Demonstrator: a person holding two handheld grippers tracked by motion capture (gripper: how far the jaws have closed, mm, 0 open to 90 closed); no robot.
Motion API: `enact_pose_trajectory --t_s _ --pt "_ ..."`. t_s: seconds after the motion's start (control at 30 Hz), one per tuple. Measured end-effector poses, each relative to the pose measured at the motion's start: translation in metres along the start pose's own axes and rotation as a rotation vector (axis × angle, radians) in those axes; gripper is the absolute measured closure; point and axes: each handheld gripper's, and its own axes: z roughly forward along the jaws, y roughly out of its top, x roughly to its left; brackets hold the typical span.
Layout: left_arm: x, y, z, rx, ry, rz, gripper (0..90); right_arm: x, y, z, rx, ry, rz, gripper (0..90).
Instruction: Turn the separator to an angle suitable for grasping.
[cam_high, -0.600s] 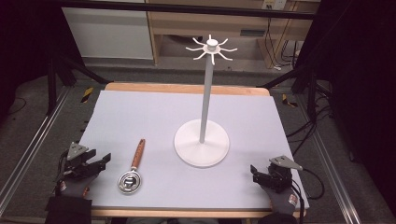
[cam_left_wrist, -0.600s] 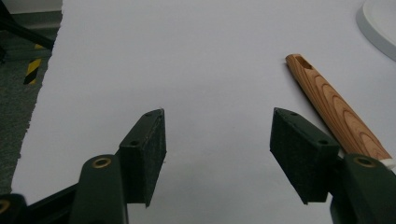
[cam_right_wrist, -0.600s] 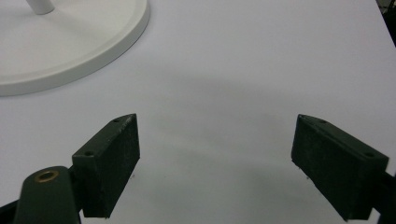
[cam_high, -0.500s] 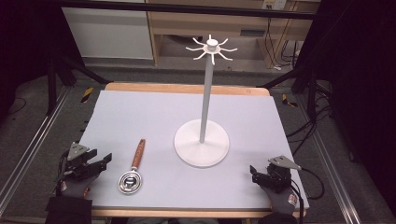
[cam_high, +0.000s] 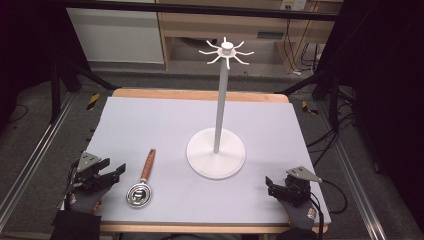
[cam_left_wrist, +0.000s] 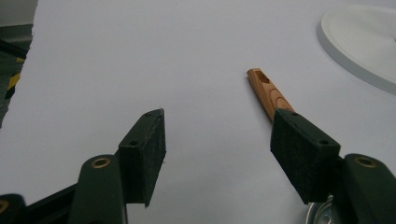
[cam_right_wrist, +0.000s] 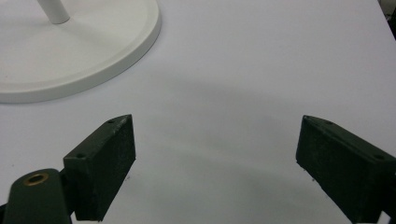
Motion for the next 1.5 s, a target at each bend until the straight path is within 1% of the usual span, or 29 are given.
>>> enact_pose_trajectory --t_s 0.13,0.2,0.27,0.33,0.4,0.5,0.53,0.6,0.67,0.7,0.8,0.87,0.97,1.0,1.07,1.1,1.13,1.17,1.27,1.4,1.47,1.5 --pt "-0.004 0.002 0.0 0.008 -0.014 0.01 34.7 0.001 0.0 0.0 -0.007 -0.002 -0.002 11.4" --pt "-0.009 0.004 0.001 0.007 -0.024 0.024 34.3 0.002 0.001 0.0 -0.009 -0.017 -0.003 10.9" --pt "-0.011 0.005 0.001 0.007 -0.027 0.026 34.1 0.002 0.001 -0.001 -0.013 -0.019 0.0 10.6" --pt "-0.016 0.008 0.0 0.005 -0.034 0.04 34.1 0.002 0.001 0.001 0.002 -0.021 0.01 10.1" --pt "-0.018 0.009 0.0 0.004 -0.038 0.042 34.1 0.003 0.001 0.001 0.003 -0.025 0.003 10.1" --pt "-0.025 0.013 -0.001 0.014 -0.058 0.065 34.2 0.004 0.001 -0.001 -0.002 -0.026 -0.001 10.1" --pt "-0.025 0.013 -0.001 0.014 -0.058 0.065 34.3 0.004 0.001 -0.001 -0.002 -0.026 -0.001 10.1" --pt "-0.03 0.017 0.0 0.01 -0.083 0.071 34.5 0.004 0.001 0.001 0.004 -0.024 -0.006 10.1" --pt "-0.032 0.018 0.001 0.012 -0.088 0.074 34.9 0.004 0.001 0.001 0.01 -0.02 -0.002 10.2" --pt "-0.035 0.021 0.002 0.018 -0.097 0.081 35.3 0.004 0.001 0.003 0.017 -0.016 -0.008 10.7" --pt "-0.038 0.022 0.003 0.022 -0.107 0.083 35.8 0.004 0.001 0.002 0.018 -0.016 -0.013 11.1" --pt "-0.041 0.024 0.004 0.029 -0.119 0.075 36.0 0.004 0.001 0.001 0.019 -0.02 -0.008 11.1" --pt "-0.043 0.026 0.007 0.056 -0.119 0.065 36.6 0.003 0.001 0.001 0.02 -0.018 0.0 11.1" --pt "-0.044 0.027 0.009 0.059 -0.118 0.059 36.9 0.003 0.001 0.001 0.019 -0.018 0.004 11.1" --pt "-0.045 0.029 0.013 0.071 -0.109 0.064 37.5 0.003 0.001 0.001 0.022 -0.019 0.008 11.1" --pt "-0.046 0.03 0.015 0.085 -0.102 0.065 37.7 0.003 0.001 0.001 0.023 -0.022 0.008 11.1" --pt "-0.046 0.03 0.015 0.085 -0.102 0.065 38.2 0.003 0.001 0.001 0.023 -0.022 0.008 11.1" --pt "-0.05 0.029 0.02 0.101 -0.087 0.073 38.5 0.003 0.0 0.001 0.021 -0.022 0.004 11.1" --pt "-0.053 0.026 0.026 0.124 -0.086 0.083 40.5 0.002 0.0 0.001 0.026 -0.022 0.009 11.1" --pt "-0.055 0.02 0.034 0.158 -0.082 0.079 42.8 0.002 0.0 0.002 0.027 -0.021 0.004 11.1" --pt "-0.056 0.017 0.039 0.182 -0.082 0.087 44.0 0.003 0.0 0.003 0.031 -0.022 -0.002 11.1" --pt "-0.056 0.017 0.039 0.182 -0.082 0.087 44.6 0.003 0.0 0.003 0.031 -0.022 -0.002 11.1"
